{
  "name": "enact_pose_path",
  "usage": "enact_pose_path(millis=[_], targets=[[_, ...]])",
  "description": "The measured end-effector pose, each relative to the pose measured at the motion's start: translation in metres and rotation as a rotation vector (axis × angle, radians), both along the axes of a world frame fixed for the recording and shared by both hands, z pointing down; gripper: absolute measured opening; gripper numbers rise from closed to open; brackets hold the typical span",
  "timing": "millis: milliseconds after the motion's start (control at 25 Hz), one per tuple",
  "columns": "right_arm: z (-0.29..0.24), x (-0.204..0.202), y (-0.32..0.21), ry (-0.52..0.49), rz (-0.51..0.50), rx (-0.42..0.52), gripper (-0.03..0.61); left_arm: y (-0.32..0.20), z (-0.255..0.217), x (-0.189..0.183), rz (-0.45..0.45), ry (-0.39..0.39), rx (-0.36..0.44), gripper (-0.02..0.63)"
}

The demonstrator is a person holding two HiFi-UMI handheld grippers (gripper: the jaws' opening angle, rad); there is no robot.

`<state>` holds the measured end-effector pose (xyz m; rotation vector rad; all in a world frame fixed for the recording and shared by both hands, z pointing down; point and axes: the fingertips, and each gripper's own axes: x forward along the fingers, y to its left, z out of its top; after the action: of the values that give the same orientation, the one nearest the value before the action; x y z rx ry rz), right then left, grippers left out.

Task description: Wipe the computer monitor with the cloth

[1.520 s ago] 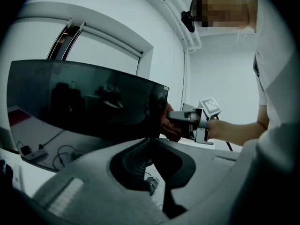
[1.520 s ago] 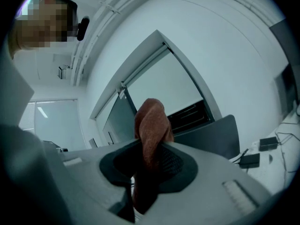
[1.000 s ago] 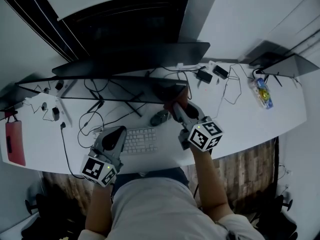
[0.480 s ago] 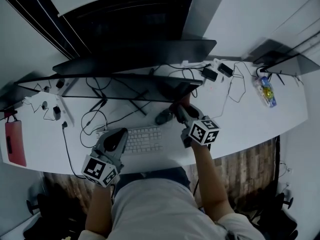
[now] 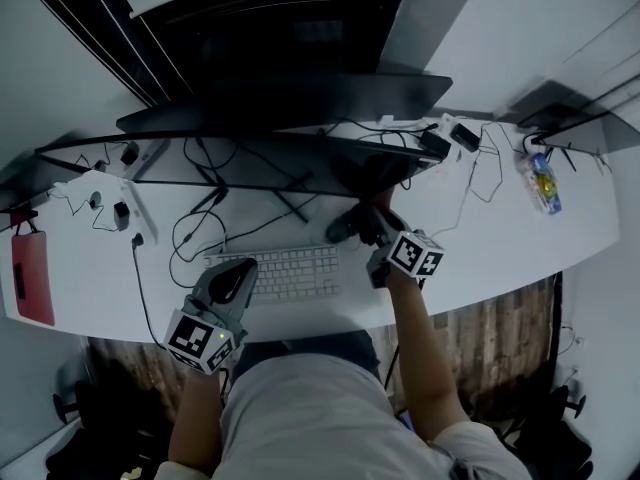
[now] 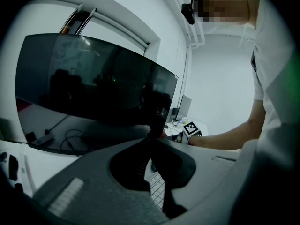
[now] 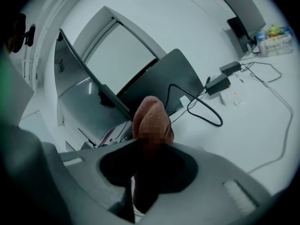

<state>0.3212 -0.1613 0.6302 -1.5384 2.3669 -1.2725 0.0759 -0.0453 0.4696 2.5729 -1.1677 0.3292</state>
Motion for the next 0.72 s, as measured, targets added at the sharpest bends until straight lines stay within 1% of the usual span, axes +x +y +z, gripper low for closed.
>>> enact_pose_path(millis=[160,360,640,720], targets=[[0.013,-0.004,0.0,-0.102,0.071,-0.046,0.096,0.004,0.008,-0.018,-0.011,-0.013,-0.016,0.009],[0.018,-0.01,0.0,-0.286,0.153,-0.084,0.095,0.007,0.014,-0.035,-0.022,-0.013,-0.026,0.009],[0.031,-0.017,0.002,-0.477,0.252,-0.14,0.095,0.007,0.016,-0.052,-0.024,-0.012,-0.033,0.009],[0.035,-0.02,0.002,-0.51,0.277,-0.162,0.095,0.008,0.017,-0.057,-0.026,-0.012,-0.034,0.009]])
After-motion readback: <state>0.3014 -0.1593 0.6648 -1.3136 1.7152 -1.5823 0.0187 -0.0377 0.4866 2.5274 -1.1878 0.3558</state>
